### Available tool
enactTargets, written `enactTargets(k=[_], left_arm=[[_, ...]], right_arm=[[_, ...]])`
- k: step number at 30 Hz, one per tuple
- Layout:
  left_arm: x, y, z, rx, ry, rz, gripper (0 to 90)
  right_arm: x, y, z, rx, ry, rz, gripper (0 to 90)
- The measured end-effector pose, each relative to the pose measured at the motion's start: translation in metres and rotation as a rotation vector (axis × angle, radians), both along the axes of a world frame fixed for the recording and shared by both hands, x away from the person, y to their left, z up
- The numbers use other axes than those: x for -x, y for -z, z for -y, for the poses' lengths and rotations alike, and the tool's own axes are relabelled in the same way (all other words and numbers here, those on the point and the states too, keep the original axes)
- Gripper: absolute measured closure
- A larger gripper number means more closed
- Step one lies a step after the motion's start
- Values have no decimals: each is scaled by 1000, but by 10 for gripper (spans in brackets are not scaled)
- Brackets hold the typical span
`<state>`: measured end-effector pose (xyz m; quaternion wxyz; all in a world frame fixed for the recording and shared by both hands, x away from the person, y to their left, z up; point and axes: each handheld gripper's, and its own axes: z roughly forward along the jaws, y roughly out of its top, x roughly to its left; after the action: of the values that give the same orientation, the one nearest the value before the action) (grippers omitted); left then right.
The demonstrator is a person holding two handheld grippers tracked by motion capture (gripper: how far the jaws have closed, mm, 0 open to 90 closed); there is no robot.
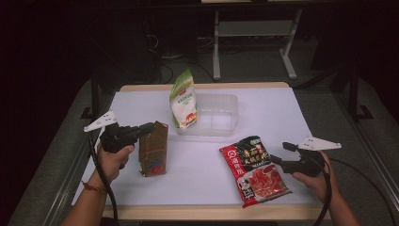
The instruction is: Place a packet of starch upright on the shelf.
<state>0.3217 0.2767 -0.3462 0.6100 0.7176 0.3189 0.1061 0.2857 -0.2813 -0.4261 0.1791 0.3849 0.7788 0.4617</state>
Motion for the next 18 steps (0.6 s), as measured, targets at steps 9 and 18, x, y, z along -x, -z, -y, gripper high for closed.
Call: enactTargets(k=[9,18], left_arm=[[5,-10,8,43,-5,26,883],[1,-23,20,75,-7,47,883]], right_arm=[[0,0,0,2,3,1,254],[-1,1,0,3,9,-3,254]])
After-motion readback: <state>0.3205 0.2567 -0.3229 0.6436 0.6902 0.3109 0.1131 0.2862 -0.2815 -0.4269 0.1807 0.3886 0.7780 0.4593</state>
